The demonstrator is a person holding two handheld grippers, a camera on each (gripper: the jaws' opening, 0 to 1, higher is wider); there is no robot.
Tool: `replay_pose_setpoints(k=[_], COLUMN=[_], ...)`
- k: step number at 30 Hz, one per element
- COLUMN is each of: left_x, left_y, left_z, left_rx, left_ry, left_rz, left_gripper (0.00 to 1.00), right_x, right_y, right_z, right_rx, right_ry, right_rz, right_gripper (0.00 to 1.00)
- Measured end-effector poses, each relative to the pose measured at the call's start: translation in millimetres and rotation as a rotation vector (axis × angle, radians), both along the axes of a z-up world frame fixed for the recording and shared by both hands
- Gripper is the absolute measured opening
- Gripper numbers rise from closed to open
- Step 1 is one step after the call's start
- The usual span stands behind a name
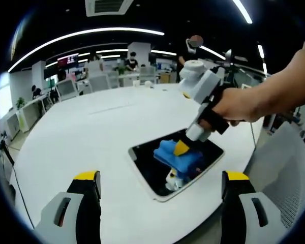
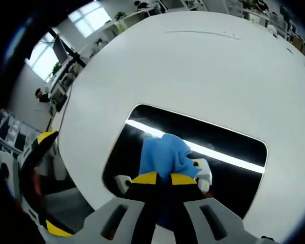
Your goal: Wipe the mirror surface with the cleaning cloth until all visible marks leave the cleaned area.
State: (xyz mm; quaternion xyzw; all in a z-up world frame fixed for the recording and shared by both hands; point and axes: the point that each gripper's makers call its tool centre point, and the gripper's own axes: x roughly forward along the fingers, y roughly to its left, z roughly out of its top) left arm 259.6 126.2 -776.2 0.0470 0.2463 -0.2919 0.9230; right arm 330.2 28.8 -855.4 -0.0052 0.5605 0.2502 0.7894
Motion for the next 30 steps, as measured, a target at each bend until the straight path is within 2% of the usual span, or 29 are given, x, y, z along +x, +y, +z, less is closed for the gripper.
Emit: replay_pose_setpoints(k=[6, 15, 18, 21, 25, 26, 30], left_x=[-0.2, 2.1, 0.9, 0.5, 0.6, 0.3, -0.4], left_y=[-1, 1, -1, -3, 0, 0, -1], left_z=[-2.0, -3.8, -3.6, 0.3, -2.9, -2.8, -2.4], left_rx=[0.002, 0.004, -0.004, 0.002, 0.014, 0.012, 0.013], left_ry=[0.006, 0.002, 0.007, -0.019, 0.000, 0.001, 0.001], left_rz=[-0.007, -0.004, -0.013, -0.027, -0.014, -0.014, -0.018], left_gripper=[0.99, 0.99, 0.99, 0.99, 0.99, 0.99, 0.99], right_x=[23, 43, 48, 53, 54, 58, 59], right_y=[0, 1, 1, 1, 2, 1, 2], right_z=[-2.8, -1.7, 1.4, 0.8, -0.4, -0.5, -0.5], right_rx=[-0.009, -0.036, -0.034, -0.026, -0.030, -0.034, -0.025], right_ry=[-0.016, -0.035, -0.046, -0.042, -0.040, -0.059, -0.041], right_rz=[-0.005, 0.013, 0.005, -0.001, 0.015, 0.017, 0.000], right_gripper=[0.01, 0.01, 0.02, 0.02, 0.02, 0.02, 0.02])
